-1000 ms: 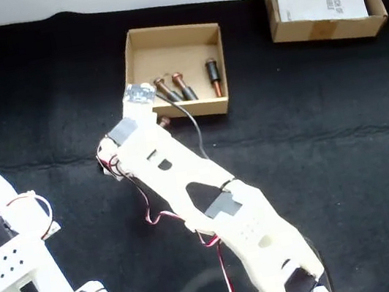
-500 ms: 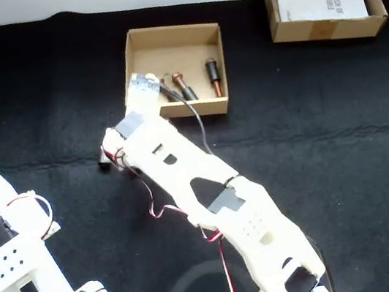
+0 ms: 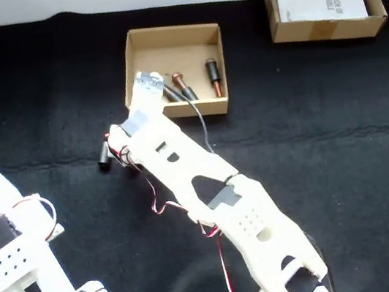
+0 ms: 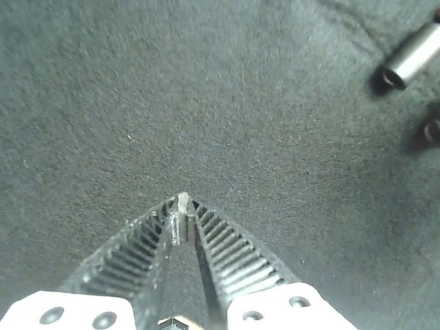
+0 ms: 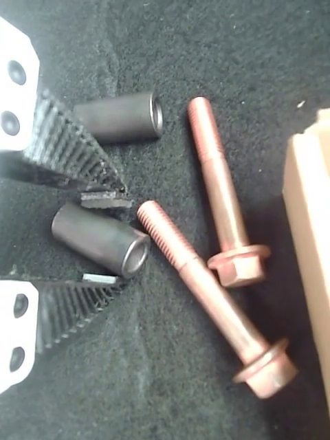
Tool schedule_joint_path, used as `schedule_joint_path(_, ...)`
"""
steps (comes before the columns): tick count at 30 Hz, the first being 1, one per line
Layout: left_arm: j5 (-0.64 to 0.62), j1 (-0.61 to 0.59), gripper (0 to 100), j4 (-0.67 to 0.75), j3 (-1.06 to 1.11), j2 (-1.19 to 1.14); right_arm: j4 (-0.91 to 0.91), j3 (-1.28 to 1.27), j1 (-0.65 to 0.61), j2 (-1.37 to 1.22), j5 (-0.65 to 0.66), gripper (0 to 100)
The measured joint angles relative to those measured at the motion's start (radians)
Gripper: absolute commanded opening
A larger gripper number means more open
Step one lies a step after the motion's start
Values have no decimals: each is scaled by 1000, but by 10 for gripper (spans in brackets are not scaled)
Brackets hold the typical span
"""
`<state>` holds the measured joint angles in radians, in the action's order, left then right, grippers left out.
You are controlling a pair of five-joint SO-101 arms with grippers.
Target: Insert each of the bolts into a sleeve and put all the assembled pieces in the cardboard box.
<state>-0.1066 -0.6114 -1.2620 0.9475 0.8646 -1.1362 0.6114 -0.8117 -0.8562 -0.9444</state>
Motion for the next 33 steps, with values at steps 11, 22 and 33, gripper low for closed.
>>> schedule_joint_path(11,0,0,10,8,8,0,-106,60,15,-18,5,7)
schedule_joint_path(22,0,68,11,23,23,0,-508,545,146,-34,84,7)
schedule_joint_path(33,0,232,18,26,72,0,-612,713,503,-34,189,7)
